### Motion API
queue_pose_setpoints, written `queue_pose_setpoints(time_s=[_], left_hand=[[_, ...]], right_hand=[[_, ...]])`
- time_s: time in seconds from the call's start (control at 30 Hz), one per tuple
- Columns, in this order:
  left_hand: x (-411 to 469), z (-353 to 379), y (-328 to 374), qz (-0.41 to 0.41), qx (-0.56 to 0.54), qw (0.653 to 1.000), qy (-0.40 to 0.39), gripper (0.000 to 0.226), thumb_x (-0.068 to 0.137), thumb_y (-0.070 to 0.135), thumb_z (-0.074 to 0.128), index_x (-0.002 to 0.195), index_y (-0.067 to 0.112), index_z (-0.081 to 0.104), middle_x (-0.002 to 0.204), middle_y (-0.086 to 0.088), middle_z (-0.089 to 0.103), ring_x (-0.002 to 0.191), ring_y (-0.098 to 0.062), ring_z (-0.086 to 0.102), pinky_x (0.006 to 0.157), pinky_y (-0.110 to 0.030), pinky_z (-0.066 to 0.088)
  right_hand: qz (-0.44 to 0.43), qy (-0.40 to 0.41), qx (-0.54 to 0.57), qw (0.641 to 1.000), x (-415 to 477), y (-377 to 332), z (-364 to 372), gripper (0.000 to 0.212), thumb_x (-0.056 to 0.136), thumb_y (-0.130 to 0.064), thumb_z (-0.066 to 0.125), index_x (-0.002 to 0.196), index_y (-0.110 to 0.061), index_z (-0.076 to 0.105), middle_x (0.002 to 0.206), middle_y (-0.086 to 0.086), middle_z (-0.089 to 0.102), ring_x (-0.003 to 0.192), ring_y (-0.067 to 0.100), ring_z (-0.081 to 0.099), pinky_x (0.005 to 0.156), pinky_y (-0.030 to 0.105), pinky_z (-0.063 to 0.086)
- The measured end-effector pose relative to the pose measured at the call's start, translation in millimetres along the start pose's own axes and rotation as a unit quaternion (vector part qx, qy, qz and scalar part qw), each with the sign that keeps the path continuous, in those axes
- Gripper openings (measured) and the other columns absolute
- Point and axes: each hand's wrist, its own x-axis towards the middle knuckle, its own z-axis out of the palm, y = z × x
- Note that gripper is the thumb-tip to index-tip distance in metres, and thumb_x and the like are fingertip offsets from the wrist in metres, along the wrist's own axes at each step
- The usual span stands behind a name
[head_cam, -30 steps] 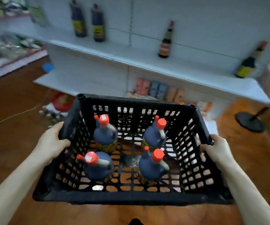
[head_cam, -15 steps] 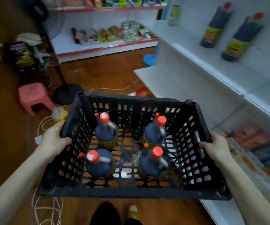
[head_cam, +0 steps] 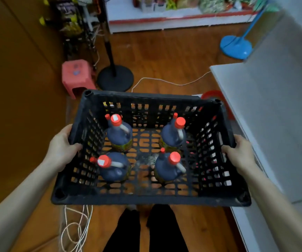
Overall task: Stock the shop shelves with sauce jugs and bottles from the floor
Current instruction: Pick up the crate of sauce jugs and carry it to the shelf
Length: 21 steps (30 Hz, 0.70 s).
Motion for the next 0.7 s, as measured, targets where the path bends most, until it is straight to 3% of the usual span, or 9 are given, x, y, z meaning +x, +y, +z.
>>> queue_pose_setpoints(time_s=[0.33, 0.57, 0.7], left_hand=[[132.9, 73.3, -57.1, -0.081, 0.007, 0.996, 0.041, 0.059, 0.080, -0.006, 0.061, 0.133, 0.009, 0.042, 0.124, -0.018, 0.057, 0.114, -0.035, 0.053, 0.096, -0.047, 0.043], [227.4, 150.5, -138.7, -0.124, -0.015, 0.991, 0.053, 0.060, 0.082, -0.006, 0.060, 0.136, 0.010, 0.039, 0.129, -0.017, 0.053, 0.119, -0.034, 0.050, 0.099, -0.045, 0.041], [281.3, 202.6, -199.7, -0.122, 0.002, 0.991, 0.061, 0.059, 0.081, -0.006, 0.061, 0.134, 0.008, 0.041, 0.128, -0.017, 0.054, 0.116, -0.034, 0.051, 0.096, -0.043, 0.041]], right_hand=[[-0.040, -0.054, -0.018, 0.998, 145.5, -18.9, 137.5, 0.035, 0.082, -0.001, 0.058, 0.117, -0.003, 0.055, 0.112, 0.019, 0.063, 0.103, 0.036, 0.058, 0.090, 0.044, 0.047], [-0.046, -0.063, -0.044, 0.996, 221.4, 16.7, 262.5, 0.028, 0.080, -0.001, 0.060, 0.108, 0.000, 0.058, 0.102, 0.021, 0.065, 0.095, 0.036, 0.061, 0.081, 0.039, 0.046], [-0.051, -0.061, -0.048, 0.996, 256.8, 52.1, 344.4, 0.030, 0.082, -0.001, 0.059, 0.112, 0.000, 0.057, 0.106, 0.021, 0.064, 0.098, 0.035, 0.059, 0.079, 0.035, 0.044]])
